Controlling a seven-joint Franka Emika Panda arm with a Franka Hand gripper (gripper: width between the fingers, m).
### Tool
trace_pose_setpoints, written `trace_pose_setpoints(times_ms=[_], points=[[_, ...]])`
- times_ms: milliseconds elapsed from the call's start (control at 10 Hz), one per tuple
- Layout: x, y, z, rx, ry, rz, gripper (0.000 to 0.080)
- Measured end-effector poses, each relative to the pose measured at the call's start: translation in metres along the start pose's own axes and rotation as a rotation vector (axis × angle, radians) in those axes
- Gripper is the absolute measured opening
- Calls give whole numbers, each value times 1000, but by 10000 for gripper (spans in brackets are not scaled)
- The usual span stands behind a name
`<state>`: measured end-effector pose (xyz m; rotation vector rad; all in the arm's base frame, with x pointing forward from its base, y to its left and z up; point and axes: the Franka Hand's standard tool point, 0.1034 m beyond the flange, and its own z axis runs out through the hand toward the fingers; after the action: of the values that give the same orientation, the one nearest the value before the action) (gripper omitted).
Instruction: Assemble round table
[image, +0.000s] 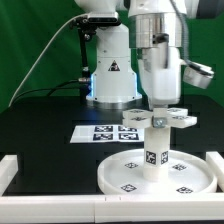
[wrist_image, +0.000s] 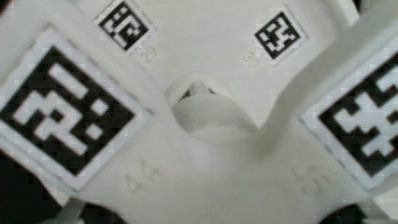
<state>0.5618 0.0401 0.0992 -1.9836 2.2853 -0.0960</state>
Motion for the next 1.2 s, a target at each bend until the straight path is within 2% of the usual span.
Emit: trace_pose_setpoints(times_ms=[100,400,500,600,700,900,1000,1100,1200], points=[[0,0,1,44,-34,123,455],[0,0,1,44,-36,125,459],[0,0,1,45,-36,113,620],[-2,1,-4,21,-51,39,620],[-2,-1,-15,15,-69,3,643],[-1,-6,-31,24,-91,-190,649],[-1,-10,-37,41,-93,-360,649],[-4,-10,-36,48,-90,-521,649],[-14,-6,-33,45,-91,-647,649]])
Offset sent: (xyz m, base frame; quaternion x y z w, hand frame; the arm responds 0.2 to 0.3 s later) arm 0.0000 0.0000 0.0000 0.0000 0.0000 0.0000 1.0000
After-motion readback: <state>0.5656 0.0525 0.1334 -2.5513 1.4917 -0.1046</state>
